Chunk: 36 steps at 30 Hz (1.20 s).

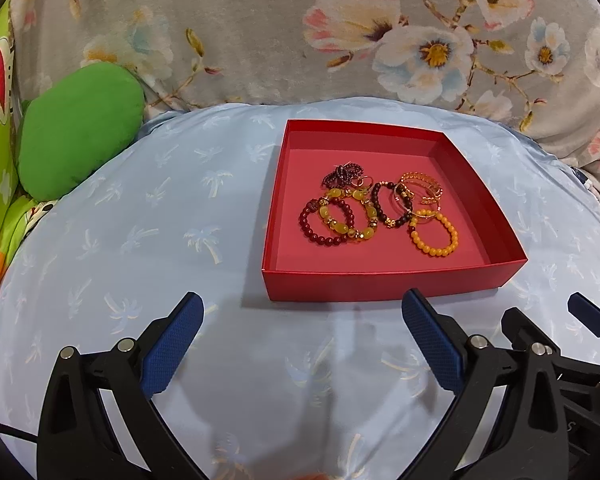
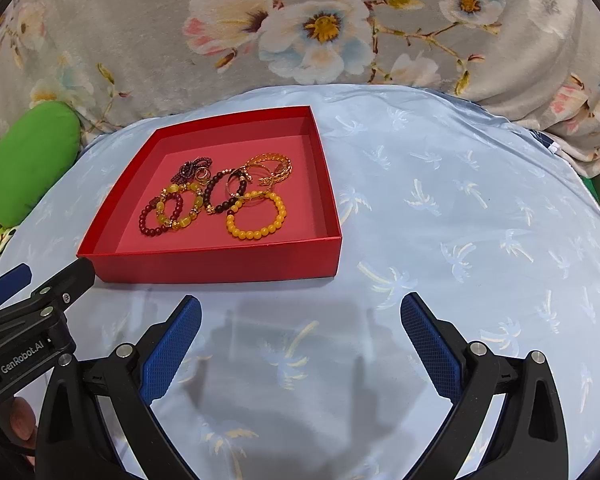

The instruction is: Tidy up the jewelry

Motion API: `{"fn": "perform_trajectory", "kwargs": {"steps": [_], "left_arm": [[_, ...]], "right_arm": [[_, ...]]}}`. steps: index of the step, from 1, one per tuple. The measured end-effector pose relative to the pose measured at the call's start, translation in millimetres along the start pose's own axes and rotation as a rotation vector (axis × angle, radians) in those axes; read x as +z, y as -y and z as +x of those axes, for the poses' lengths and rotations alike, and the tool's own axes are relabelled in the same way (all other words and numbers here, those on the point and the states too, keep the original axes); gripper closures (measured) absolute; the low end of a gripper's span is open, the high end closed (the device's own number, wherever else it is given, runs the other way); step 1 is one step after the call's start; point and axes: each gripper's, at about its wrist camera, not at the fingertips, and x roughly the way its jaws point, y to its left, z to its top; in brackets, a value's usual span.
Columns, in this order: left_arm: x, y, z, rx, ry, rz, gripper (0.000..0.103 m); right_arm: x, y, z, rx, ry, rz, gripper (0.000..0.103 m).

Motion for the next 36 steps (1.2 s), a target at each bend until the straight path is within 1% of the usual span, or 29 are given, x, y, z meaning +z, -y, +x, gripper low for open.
{"fn": "perform_trajectory", "kwargs": {"steps": [36], "left_arm": [[-2.4, 0.1, 5.1, 0.019, -0.023, -0.004, 0.008]], "right_arm": [[-1.1, -2.9, 1.7, -0.003, 0.0, -0.01, 0.007]]}}
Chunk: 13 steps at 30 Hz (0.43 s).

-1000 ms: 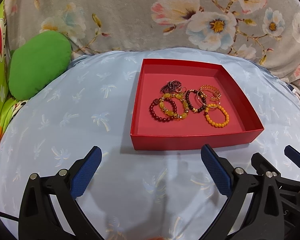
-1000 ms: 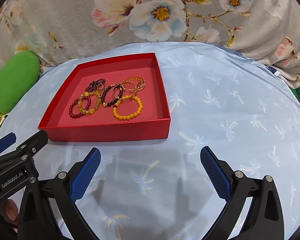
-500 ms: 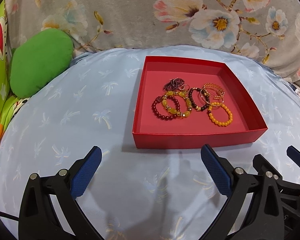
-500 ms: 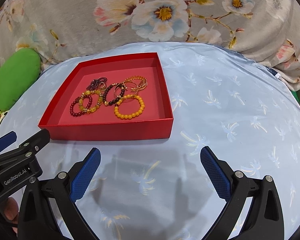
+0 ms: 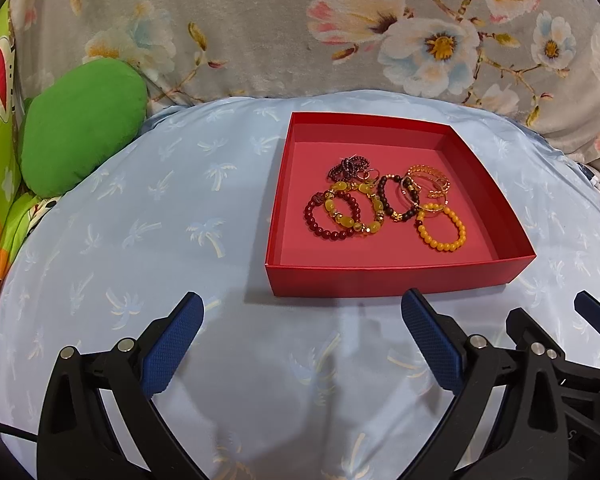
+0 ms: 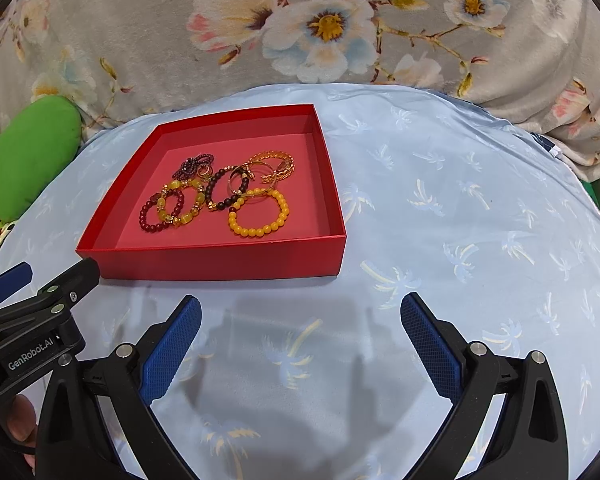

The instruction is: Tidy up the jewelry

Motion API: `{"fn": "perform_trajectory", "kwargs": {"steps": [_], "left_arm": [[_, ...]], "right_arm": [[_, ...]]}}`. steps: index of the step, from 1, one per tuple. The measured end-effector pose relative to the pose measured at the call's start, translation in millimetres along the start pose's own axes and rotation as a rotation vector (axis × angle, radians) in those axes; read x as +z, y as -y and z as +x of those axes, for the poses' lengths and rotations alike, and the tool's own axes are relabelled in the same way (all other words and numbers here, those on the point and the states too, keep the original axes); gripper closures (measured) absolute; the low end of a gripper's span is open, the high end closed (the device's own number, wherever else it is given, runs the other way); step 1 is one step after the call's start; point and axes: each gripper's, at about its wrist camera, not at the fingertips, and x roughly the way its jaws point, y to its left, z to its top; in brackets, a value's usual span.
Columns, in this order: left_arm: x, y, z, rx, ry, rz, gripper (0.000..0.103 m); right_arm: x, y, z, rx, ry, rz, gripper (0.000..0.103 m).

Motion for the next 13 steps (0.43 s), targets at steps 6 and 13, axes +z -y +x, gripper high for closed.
{"fn": "perform_trajectory", "kwargs": {"steps": [6, 13], "left_arm": [[-0.1, 0.4, -0.8, 0.002, 0.002, 0.004, 0.008], [-0.4, 0.9, -2.2, 0.004, 0.007, 0.009, 0.009]], "right_arm": [[-0.2, 0.4, 0.3, -0.001, 0.0, -0.002, 0.007], [0.0, 0.7, 0.2, 0.001, -0.001, 0.0, 0.007]]}}
